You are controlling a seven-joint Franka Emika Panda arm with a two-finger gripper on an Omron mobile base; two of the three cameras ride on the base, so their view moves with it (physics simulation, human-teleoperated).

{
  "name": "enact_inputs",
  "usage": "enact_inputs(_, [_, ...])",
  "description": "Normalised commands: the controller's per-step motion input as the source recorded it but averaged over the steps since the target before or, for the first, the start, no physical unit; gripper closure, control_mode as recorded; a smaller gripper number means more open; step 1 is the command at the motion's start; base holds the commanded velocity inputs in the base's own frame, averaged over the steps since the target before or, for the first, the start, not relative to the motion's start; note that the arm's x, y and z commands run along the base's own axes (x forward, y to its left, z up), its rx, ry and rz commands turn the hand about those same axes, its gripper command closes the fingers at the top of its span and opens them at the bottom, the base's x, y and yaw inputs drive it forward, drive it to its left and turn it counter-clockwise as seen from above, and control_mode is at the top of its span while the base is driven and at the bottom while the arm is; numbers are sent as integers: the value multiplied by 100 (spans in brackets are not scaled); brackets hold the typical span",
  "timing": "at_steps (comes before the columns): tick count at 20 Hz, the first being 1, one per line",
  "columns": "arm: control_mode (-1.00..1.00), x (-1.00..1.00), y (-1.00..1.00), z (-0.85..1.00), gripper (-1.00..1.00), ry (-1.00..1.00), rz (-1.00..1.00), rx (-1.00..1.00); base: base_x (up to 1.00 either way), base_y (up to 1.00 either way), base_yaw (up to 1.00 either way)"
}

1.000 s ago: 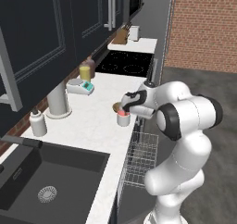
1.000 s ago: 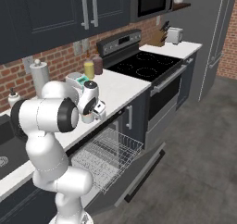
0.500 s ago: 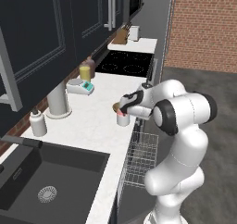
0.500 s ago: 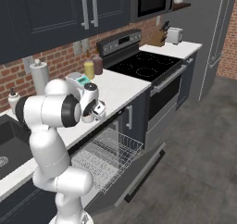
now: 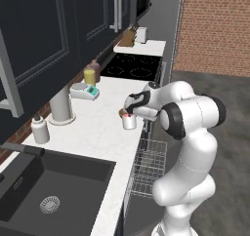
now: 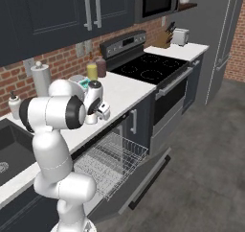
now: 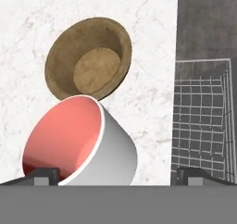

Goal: Pick up the cup and bowl from the counter, place them in the dishwasher, and close the dishwasher door.

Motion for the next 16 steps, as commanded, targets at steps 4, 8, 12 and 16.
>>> enact_inputs(4, [-100,0,0,0,-100,0,0,4,0,0,0])
enact_inputs(8, [-100,-4,0,0,-100,0,0,5,0,0,0])
enact_inputs(12, [-100,-4,0,0,-100,0,0,4,0,0,0])
enact_inputs(16, [-100,0,0,-1,-100,0,0,3,0,0,0])
